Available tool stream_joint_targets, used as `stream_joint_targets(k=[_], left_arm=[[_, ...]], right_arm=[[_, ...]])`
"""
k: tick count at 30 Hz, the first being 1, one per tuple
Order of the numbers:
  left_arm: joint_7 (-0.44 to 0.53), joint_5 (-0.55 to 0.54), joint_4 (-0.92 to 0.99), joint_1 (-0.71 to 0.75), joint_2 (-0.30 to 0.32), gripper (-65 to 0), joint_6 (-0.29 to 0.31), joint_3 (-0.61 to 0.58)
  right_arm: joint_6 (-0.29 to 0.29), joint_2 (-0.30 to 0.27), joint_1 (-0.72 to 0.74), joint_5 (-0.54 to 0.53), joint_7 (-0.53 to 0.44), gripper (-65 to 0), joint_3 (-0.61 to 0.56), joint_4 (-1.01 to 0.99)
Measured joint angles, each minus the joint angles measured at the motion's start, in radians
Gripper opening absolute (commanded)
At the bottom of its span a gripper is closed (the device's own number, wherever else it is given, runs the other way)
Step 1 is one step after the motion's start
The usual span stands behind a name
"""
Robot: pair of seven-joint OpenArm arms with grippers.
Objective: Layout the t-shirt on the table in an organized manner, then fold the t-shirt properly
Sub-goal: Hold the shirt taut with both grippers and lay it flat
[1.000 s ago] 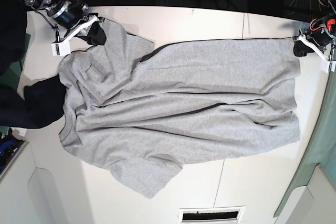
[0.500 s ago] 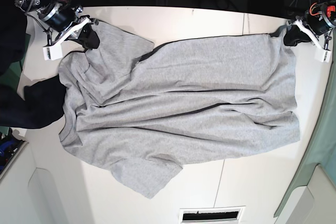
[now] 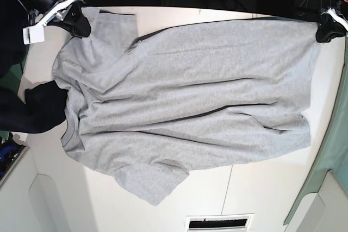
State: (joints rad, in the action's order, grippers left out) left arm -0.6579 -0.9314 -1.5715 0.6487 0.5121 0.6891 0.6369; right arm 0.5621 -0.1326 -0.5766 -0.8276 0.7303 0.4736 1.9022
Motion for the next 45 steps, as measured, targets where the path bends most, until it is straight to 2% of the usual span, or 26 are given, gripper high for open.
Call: stream_joint_targets(k=[5, 12, 17, 21, 25, 28, 34, 45], left_arm=[[-0.015, -0.023, -0.001, 0.004, 0.003, -65.0, 0.0, 0.108], [-0.115, -0.137, -0.001, 0.005, 0.001, -65.0, 0.0, 0.148], [-0.105, -0.147, -0.001, 0.008, 0.0, -65.0, 0.0, 0.161], [-0.075, -0.147, -0.001, 0.002, 0.001, -65.0, 0.0, 0.233], [-0.074, -0.145, -0.001, -0.018, 0.021, -65.0, 0.0, 0.242], [-0.054, -0.08, 0.01, -0.065, 0.02, -65.0, 0.0, 0.205], [0.035, 0.062, 0.118, -0.185, 0.026, -65.0, 0.0, 0.055], [0.098, 0.217, 0.242, -0.401, 0.036, -65.0, 0.0, -0.078]], right_arm=[[0.003, 0.0, -0.097, -0.01, 0.007, -65.0, 0.056, 0.084], [0.004, 0.0, -0.141, -0.045, 0.022, -65.0, 0.075, 0.115], [0.004, 0.0, -0.141, -0.072, 0.026, -65.0, 0.075, 0.13], [0.004, 0.0, -0.123, -0.071, 0.027, -65.0, 0.076, 0.203], [0.011, 0.0, -0.032, -0.003, 0.007, -65.0, 0.077, 0.238], [0.008, 0.0, 0.035, 0.032, 0.006, -65.0, 0.076, 0.202], [0.007, 0.0, 0.181, 0.064, 0.002, -65.0, 0.069, 0.057], [0.007, -0.011, 0.426, 0.099, -0.019, -65.0, 0.068, -0.154]])
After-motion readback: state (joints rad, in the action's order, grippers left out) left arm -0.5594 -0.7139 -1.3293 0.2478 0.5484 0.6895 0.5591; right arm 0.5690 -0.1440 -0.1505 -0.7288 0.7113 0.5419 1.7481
